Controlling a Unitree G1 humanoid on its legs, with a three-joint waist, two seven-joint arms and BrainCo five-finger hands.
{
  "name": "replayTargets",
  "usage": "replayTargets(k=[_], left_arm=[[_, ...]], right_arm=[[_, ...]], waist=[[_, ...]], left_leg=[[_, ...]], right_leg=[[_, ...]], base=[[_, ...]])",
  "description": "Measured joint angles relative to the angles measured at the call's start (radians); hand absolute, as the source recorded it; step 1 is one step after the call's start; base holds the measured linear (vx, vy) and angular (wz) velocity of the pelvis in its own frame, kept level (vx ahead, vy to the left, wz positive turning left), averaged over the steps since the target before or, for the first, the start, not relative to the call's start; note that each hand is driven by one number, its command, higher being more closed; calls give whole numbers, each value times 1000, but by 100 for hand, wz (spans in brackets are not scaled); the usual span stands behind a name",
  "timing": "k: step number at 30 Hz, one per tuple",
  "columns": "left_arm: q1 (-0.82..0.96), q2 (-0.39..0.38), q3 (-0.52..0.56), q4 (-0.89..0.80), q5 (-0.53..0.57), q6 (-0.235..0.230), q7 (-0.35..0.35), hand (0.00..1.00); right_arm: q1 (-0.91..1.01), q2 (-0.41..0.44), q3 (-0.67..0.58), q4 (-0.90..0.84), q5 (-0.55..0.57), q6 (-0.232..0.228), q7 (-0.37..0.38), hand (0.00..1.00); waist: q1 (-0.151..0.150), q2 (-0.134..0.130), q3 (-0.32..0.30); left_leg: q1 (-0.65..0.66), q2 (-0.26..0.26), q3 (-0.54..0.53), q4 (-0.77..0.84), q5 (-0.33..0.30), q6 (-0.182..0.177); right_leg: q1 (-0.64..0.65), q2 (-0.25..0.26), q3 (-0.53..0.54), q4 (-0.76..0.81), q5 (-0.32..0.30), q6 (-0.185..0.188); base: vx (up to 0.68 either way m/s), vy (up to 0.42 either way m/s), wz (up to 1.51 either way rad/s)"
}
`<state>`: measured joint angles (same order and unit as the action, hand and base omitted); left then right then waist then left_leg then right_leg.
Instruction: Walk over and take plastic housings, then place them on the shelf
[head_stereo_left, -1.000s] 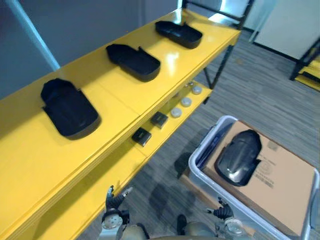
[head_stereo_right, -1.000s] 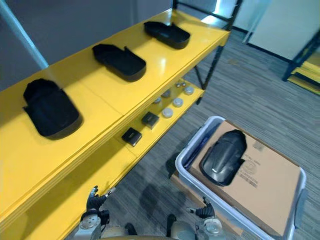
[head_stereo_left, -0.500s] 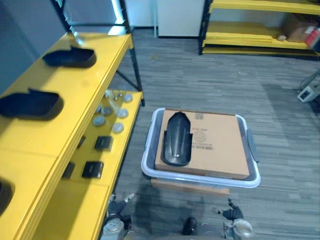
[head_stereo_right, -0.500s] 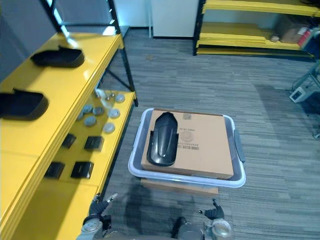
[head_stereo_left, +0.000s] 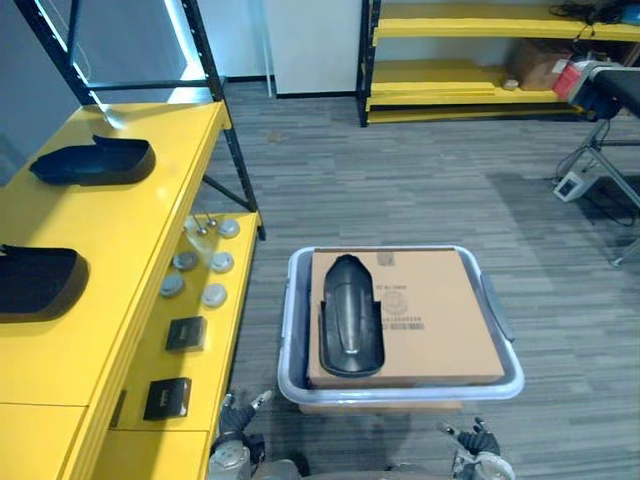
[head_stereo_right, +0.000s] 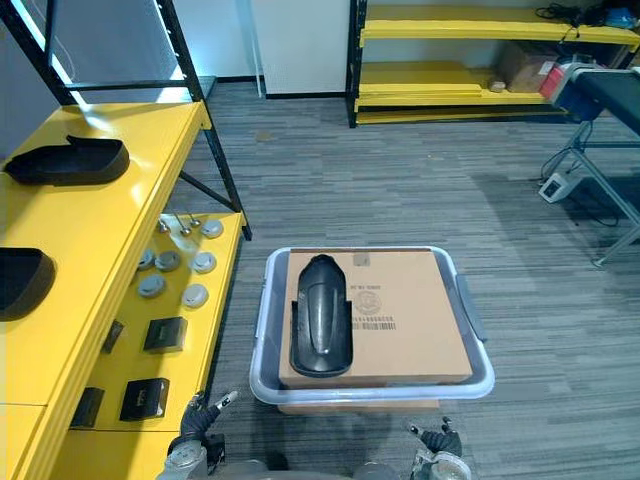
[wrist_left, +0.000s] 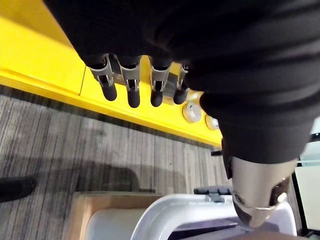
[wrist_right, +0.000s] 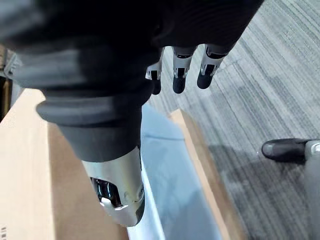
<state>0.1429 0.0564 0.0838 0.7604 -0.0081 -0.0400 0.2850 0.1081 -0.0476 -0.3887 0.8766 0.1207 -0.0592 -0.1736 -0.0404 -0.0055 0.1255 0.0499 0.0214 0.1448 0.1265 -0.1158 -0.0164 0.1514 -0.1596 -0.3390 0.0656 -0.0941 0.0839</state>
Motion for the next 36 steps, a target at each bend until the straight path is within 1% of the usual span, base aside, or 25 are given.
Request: replayTargets(k=[3,5,7,9,10,11,13,15,16,18,19,20,21,22,23,24,26,27,28,29,31,32,35,36], left_arm=[[26,-9,8,0,-2,0,-1,0],[36,-11,9,0,-2,0,-1,0],[40,-12,21,0,-2,0,-2,0],[51,-9,44,-15,-2,0,-2,0],[56,-7,45,-21,-2,-1,-2,0],[61,-3,45,-22,-2,-1,-2,0],[67,-3,45,-22,-2,-1,-2,0],[79,-3,45,-22,-2,-2,-3,0],[82,-3,44,-22,-2,-2,-3,0],[92,-3,41,-22,-2,-3,-2,0],[93,-3,39,-22,-2,-4,-3,0],[95,-3,32,-22,-2,-4,-3,0],[96,-3,26,-22,-1,-7,-4,0],[96,-3,23,-22,0,-9,-6,0],[95,-3,15,-22,2,-11,-17,0],[94,-3,6,-22,2,-13,-23,0],[96,-4,-7,-22,3,-14,-23,0],[97,-4,-8,-22,3,-14,-23,0],[98,-5,-13,-22,9,-14,-23,0],[98,-5,-14,-22,10,-14,-23,0],[91,-6,-16,-28,19,-15,-23,0],[91,-6,-16,-32,19,-15,-23,0],[85,-6,-18,-52,19,-16,-22,0],[82,-6,-25,-56,19,-16,-21,0]], right_arm=[[-1,-4,-66,-4,15,-2,-5,0],[6,-6,-99,-47,26,-1,-21,0],[16,-12,-136,-126,26,2,-32,0],[32,-38,-157,-289,25,3,-61,0],[32,-48,-159,-330,25,2,-69,0],[31,-72,-166,-435,24,-1,-88,0],[27,-94,-161,-531,19,-6,-101,0],[8,-100,-125,-657,-18,-15,-115,0],[7,-100,-103,-684,-22,-18,-115,0],[6,-99,4,-779,-63,-33,-106,0],[5,-99,39,-796,-76,-37,-103,0],[0,-98,104,-821,-98,-44,-88,0],[-10,-98,162,-828,-120,-49,-75,0],[-17,-98,186,-828,-137,-49,-66,0],[-30,-97,231,-827,-174,-49,-56,0],[-39,-94,252,-824,-212,-48,-45,0],[-68,-84,287,-800,-291,-43,-39,0],[-83,-78,292,-781,-312,-42,-39,0],[-135,-68,309,-702,-351,-32,-41,0],[-145,-67,313,-686,-355,-28,-41,0],[-195,-53,332,-582,-385,5,-41,0],[-202,-46,332,-562,-394,12,-41,0],[-250,-27,329,-446,-428,44,-47,0],[-268,-24,328,-412,-438,51,-49,0]], waist=[[-1,-8,3],[-2,-15,0],[-5,-21,2],[-21,-32,0],[-26,-35,-2],[-32,-40,-3],[-31,-44,-8],[-31,-53,-11],[-31,-54,-12],[-28,-55,-15],[-27,-55,-15],[-24,-55,-15],[-21,-54,-15],[-18,-54,-15],[-7,-54,-15],[0,-54,-15],[2,-53,-14],[2,-53,-13],[15,-49,-11],[18,-48,-10],[32,-40,-2],[37,-38,1],[55,-36,25],[57,-34,36]], left_leg=[[32,1,23,-61,19,0],[46,-1,33,-96,32,-1],[55,-4,48,-121,42,2],[58,-10,55,-136,48,8],[60,-14,55,-141,50,11],[68,-21,55,-159,58,15],[67,-26,57,-171,64,19],[68,-31,60,-190,75,23],[69,-34,60,-191,75,23],[68,-39,59,-193,75,23],[67,-40,59,-194,75,23],[64,-40,55,-194,76,24],[59,-40,48,-194,77,25],[56,-40,44,-196,79,26],[47,-42,36,-197,80,25],[39,-43,25,-197,82,26],[17,-45,-11,-201,93,27],[13,-45,-18,-202,95,26],[2,-45,-35,-201,96,27],[0,-45,-38,-201,96,27],[-14,-43,-60,-196,96,27],[-18,-43,-65,-195,96,27],[-40,-41,-92,-181,97,27],[-46,-40,-99,-177,97,27]], right_leg=[[-3,4,24,-3,0,0],[-12,5,41,-4,1,1],[-20,4,57,-12,8,9],[-20,4,66,-32,22,11],[-20,2,67,-34,23,12],[-21,-2,69,-34,24,14],[-30,-5,74,-34,27,18],[-37,-7,81,-37,28,20],[-37,-7,81,-39,28,21],[-33,-7,81,-51,31,24],[-33,-7,81,-52,31,24],[-34,-6,76,-54,31,24],[-34,-6,67,-56,31,24],[-35,-6,63,-57,31,24],[-36,-5,55,-63,31,24],[-36,-6,43,-68,31,24],[-37,-6,7,-72,31,23],[-39,-5,2,-72,31,23],[-40,-3,-16,-73,32,21],[-40,-3,-18,-73,33,20],[-38,2,-28,-79,41,8],[-36,2,-35,-82,43,6],[-35,0,-67,-86,48,6],[-35,1,-73,-86,51,5]], base=[[25,-7,-22],[-3,14,-26],[-11,25,-23],[-17,27,-12],[-21,38,-5],[-24,40,-3],[-23,35,-5],[-11,15,-4],[0,0,0],[0,0,0],[0,0,0],[10,-19,10],[12,-22,14],[10,-25,19],[12,-25,22],[27,-33,41],[31,-30,50],[43,-32,43],[36,-25,29],[45,-22,32],[33,-7,27],[38,-8,32],[33,-17,28],[26,-13,34]])
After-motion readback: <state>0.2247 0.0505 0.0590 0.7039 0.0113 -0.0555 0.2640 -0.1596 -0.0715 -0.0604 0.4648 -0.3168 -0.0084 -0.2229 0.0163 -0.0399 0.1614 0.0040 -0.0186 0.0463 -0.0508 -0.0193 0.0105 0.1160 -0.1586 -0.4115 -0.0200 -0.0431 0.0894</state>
